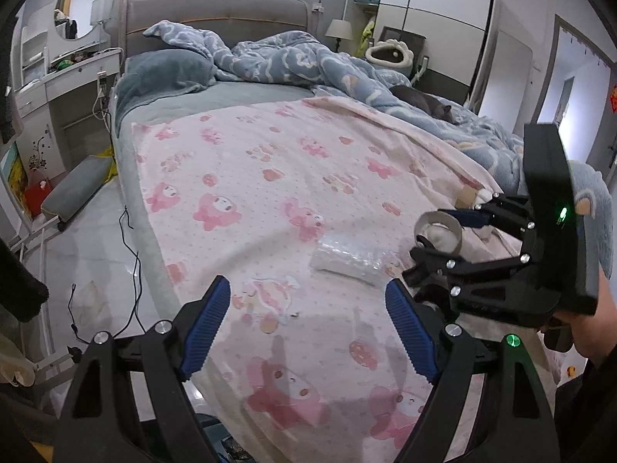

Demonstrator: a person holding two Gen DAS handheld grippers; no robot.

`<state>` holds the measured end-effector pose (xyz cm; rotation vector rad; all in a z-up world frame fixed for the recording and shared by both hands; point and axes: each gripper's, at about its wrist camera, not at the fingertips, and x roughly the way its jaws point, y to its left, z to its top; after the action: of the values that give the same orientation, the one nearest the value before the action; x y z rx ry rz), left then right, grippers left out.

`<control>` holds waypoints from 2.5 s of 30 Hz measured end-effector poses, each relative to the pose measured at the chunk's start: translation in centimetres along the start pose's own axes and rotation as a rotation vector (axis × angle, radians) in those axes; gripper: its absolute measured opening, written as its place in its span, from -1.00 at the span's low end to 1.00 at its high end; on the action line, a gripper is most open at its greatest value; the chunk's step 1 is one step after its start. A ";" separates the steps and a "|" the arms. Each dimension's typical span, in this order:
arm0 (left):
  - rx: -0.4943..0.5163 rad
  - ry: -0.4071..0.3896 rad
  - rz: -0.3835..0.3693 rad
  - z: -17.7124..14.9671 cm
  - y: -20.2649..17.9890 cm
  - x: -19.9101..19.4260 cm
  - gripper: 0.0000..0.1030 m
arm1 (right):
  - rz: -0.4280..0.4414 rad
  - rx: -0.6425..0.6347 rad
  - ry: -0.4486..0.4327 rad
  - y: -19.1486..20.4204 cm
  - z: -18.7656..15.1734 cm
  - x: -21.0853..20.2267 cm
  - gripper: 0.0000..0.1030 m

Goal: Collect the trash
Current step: 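Grasp the tape roll with the right tool while the left tool grasps the black clip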

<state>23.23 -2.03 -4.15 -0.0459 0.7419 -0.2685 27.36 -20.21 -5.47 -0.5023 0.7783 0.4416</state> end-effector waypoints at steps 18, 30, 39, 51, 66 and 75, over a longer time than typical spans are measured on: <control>0.078 0.051 -0.129 -0.7 -5.6 3.5 0.73 | 0.190 0.318 -0.091 -6.1 -2.3 -2.7 -0.09; 0.151 0.169 -0.193 -3.0 -7.5 6.2 0.74 | 0.145 0.123 -0.141 -3.0 -1.3 -4.0 0.36; 0.103 0.182 -0.206 -2.8 -6.4 6.2 0.74 | 0.034 -0.001 -0.045 -0.6 -1.4 -1.5 0.09; 0.156 0.163 -0.201 -2.7 -8.1 7.6 0.57 | 0.172 0.228 -0.095 -4.2 -2.0 -2.3 -0.09; 0.176 0.126 -0.235 -2.3 -9.9 9.1 0.45 | 0.246 0.590 -0.125 -10.9 -5.7 -3.3 -0.09; 0.218 0.130 -0.208 -2.7 -11.3 10.0 0.32 | 0.183 0.646 -0.139 -13.5 -7.8 -4.4 -0.09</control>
<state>25.92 -15.32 -11.22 0.1025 0.8340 -0.5540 27.63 -36.27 -3.37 0.2014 0.7846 0.3625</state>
